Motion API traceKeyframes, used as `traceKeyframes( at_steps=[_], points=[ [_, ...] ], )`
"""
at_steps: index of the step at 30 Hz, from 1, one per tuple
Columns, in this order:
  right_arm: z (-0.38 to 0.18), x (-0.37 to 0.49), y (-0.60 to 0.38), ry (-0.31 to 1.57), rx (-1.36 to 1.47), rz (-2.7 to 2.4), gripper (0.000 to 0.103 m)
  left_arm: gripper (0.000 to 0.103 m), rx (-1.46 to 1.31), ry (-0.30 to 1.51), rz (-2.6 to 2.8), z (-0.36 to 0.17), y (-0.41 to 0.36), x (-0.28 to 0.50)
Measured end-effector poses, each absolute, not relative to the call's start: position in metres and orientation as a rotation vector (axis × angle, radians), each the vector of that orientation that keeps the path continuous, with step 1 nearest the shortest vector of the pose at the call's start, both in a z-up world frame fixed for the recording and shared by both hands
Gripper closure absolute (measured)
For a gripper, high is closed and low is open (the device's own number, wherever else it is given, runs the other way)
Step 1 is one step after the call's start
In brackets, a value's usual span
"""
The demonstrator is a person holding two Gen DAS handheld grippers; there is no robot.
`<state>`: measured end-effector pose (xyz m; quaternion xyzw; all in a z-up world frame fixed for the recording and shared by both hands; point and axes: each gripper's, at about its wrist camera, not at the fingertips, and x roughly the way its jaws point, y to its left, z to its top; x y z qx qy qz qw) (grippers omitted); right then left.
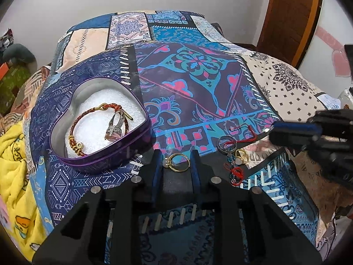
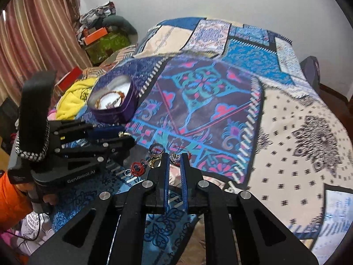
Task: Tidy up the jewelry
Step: 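Grasp the gold ring with the left tool while the right tool grasps a small silver charm, then lower the gold ring into the tin with the left tool while the right tool releases the charm there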
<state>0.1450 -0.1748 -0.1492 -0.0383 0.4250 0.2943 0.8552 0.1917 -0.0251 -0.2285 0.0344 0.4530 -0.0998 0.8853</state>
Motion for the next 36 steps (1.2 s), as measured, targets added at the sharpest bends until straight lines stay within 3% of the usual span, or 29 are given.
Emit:
traceKeyframes(
  at_steps=[14, 27, 36],
  points=[
    [-0.117, 0.134, -0.188, 0.815, -0.053, 0.588, 0.094, 0.078, 0.042, 0.915, -0.205, -0.204, -0.023, 0.164],
    [-0.18, 0.136, -0.18, 1.012, -0.077, 0.564, 0.095, 0.078, 0.024, 0.873, -0.183, -0.184, -0.012, 0.142],
    [-0.155, 0.116, -0.172, 0.96, -0.081, 0.629, 0.094, 0.078, 0.001, 0.871, -0.161, -0.183, 0.003, 0.134]
  ],
)
